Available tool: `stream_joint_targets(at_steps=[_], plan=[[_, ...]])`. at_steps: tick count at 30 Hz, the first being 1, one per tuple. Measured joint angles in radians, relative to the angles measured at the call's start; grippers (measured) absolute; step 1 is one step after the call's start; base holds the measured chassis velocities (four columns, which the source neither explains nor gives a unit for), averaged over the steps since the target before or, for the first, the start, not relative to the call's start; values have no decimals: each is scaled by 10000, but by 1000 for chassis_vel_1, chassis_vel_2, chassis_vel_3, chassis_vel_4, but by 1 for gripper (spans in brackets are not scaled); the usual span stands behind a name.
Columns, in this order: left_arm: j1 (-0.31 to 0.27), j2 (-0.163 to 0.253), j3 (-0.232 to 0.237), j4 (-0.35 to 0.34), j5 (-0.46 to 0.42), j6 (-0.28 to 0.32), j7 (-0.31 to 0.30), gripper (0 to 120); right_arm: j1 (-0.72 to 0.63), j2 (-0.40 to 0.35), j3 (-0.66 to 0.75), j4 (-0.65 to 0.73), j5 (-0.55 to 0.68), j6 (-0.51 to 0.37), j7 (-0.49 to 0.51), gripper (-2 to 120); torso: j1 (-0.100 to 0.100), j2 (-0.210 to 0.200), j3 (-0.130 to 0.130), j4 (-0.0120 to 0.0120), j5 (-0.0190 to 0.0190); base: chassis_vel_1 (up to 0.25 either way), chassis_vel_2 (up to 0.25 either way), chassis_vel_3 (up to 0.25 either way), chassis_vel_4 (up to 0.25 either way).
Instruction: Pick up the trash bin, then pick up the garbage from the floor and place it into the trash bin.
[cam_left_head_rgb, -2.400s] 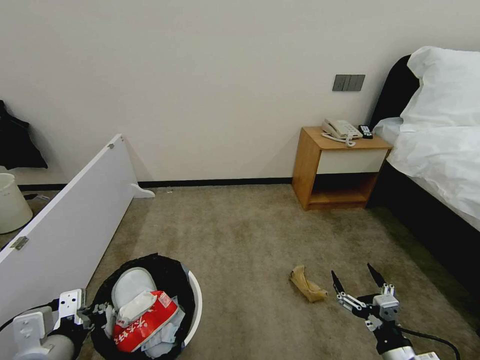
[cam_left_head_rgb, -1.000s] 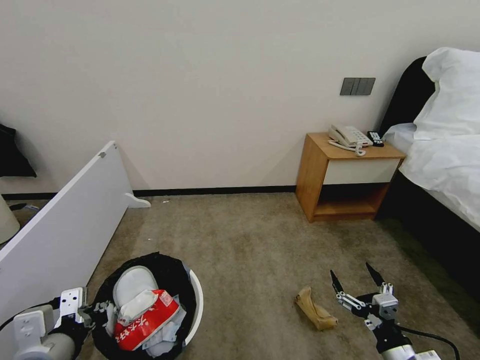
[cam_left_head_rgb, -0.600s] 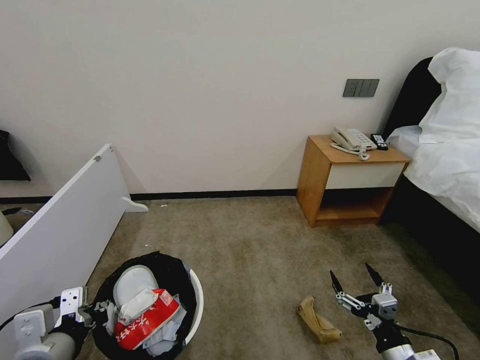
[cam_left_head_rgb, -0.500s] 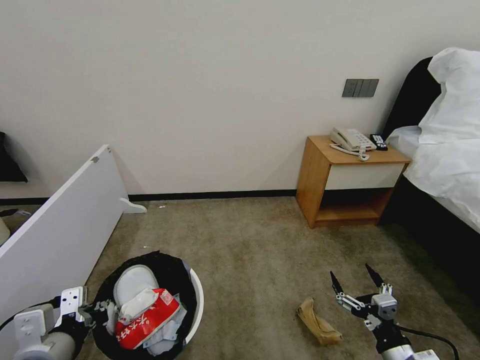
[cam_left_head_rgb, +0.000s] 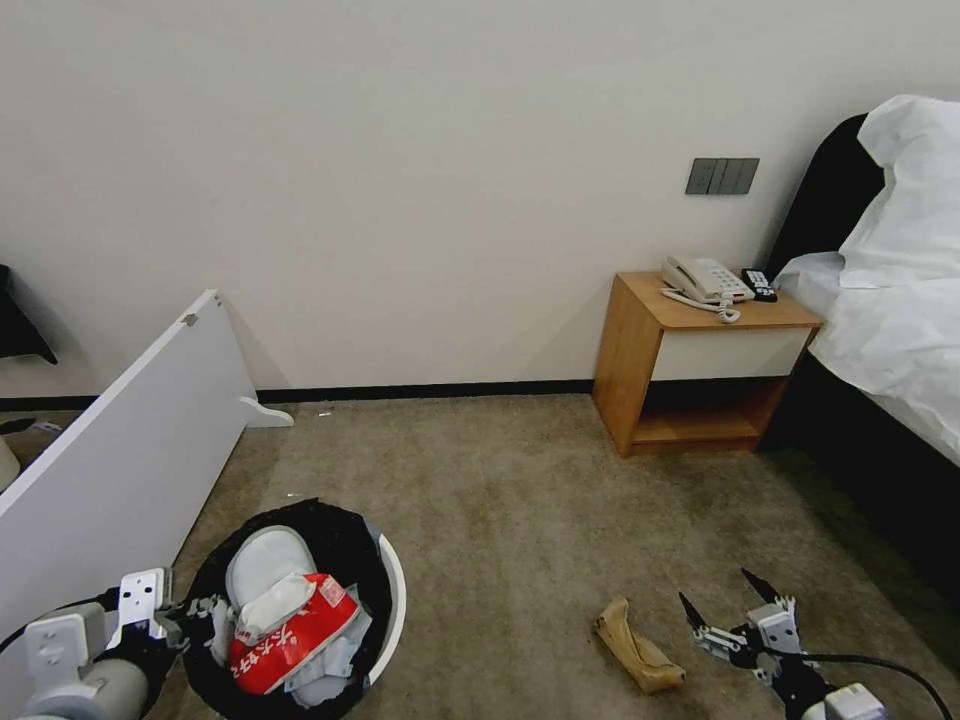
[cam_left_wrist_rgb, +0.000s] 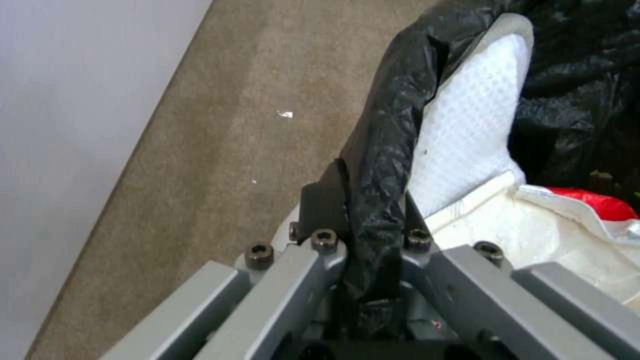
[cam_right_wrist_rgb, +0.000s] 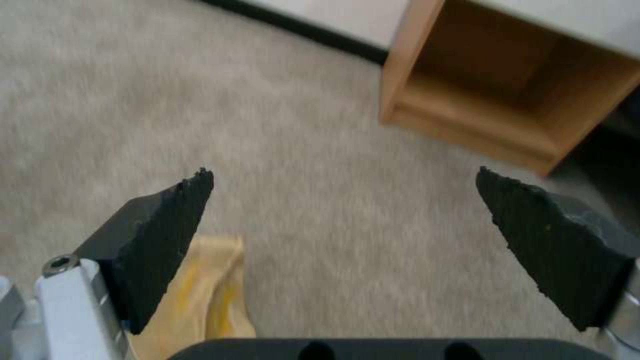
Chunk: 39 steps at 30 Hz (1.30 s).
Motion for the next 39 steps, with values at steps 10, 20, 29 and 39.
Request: stream_joint_targets(at_steps=[10, 20, 29, 39], plan=[[-168, 214, 114, 59, -83, 7, 23, 1, 344, -335, -291, -1001, -11, -474, -913, 100, 0, 0, 0, 2, -2, 0, 0, 0, 0], [-155, 306, 161, 76, -90, 7, 60, 1, 901, -359, -1081, -1648, 108, -762, -1054, 100, 0, 0, 0, 2, -4, 0, 0, 0, 0], [-140, 367, 144, 18, -91, 7, 50, 1, 1835, -101, -1847, -2618, 341, -792, -1061, 100, 0, 0, 0, 0, -3, 0, 0, 0, 0], [-180, 365, 154, 41, -90, 7, 45, 1, 2972, 370, -2700, -4000, 404, -801, -1073, 100, 0, 0, 0, -1, -3, 0, 0, 0, 0]])
